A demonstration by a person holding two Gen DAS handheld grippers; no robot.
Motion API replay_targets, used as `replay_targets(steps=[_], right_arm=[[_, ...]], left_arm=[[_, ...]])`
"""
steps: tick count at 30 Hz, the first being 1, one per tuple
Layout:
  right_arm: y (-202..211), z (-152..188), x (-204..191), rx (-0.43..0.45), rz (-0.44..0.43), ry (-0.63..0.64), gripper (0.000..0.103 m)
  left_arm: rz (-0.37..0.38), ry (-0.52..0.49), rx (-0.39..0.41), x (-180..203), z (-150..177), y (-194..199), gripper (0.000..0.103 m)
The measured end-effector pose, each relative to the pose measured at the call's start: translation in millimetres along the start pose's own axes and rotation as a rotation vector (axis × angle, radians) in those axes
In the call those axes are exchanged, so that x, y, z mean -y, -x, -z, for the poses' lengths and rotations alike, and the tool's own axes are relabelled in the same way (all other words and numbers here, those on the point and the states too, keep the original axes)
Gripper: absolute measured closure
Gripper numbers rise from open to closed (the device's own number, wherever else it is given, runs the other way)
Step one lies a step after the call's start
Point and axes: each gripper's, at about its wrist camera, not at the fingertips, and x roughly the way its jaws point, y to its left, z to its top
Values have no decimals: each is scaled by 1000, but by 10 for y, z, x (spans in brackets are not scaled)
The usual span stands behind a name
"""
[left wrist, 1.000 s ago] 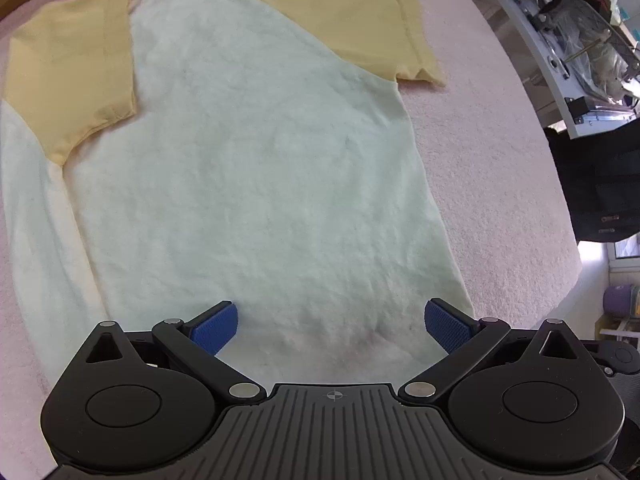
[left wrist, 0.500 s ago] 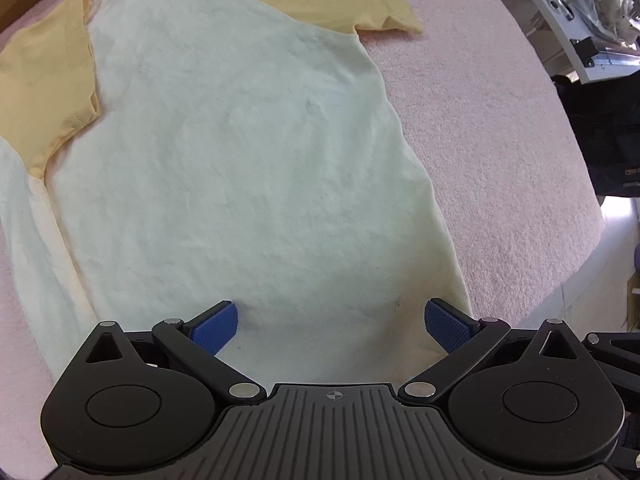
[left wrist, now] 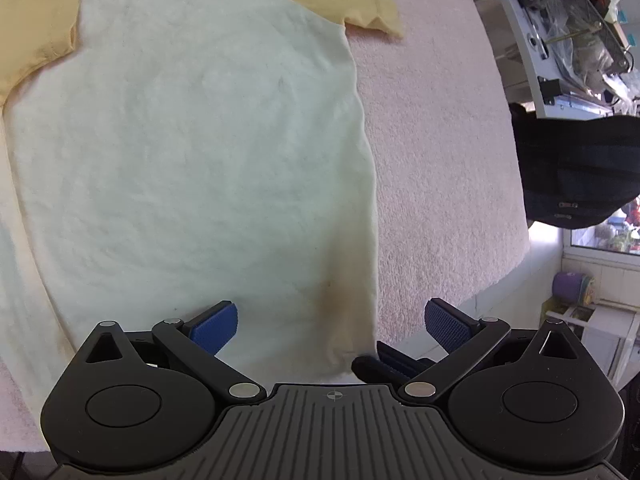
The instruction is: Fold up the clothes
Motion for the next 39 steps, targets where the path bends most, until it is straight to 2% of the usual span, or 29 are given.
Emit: replay_targets(steps=[2, 4, 6, 7, 8, 10, 11, 15, 18, 25, 28, 30, 32, 35, 39], right_arm=[[7, -13, -52, 8, -16, 15, 98], [8, -24, -78, 12, -21, 25, 98], [6, -26, -76, 13, -20, 27, 98], [4, -24, -73, 14, -19, 26, 98], [2, -20, -69, 13, -20, 25, 98], [-3, -17, -65, 14, -19, 25, 98], [-9, -17, -65, 14, -19, 25, 98], [-22, -24, -55, 14, -21, 25, 98], [-21, -31, -29, 12, -27, 28, 95], [101, -90, 102, -17, -109, 35, 93], [233, -193, 249, -3, -132, 49, 93], [321, -294, 353, 27, -111, 53, 93], [310, -470, 524, 59, -74, 10, 93], [199, -773, 816, 114, -25, -126, 93], [-157, -1121, 1268, 148, -80, -390, 93]], left_arm=[[26, -9, -9, 10, 28, -28, 4], [63, -20, -17, 24, 43, -48, 16], [110, -35, -22, 31, 86, -37, 41], [117, -39, -21, 34, 100, -29, 50], [121, -42, -18, 36, 112, -20, 62], [109, -46, -7, 35, 118, -9, 67], [105, -46, -3, 29, 117, -5, 77], [80, -31, 13, -12, 101, 18, 97], [65, -23, 19, -22, 86, 10, 102], [41, 1, 27, -74, 85, -32, 103], [40, 12, 26, -123, 86, -43, 103], [38, 22, 28, -156, 89, -44, 103], [32, 26, 31, -172, 93, -48, 103], [18, 24, 35, -176, 98, -54, 103], [7, 23, 37, -159, 100, -60, 103]])
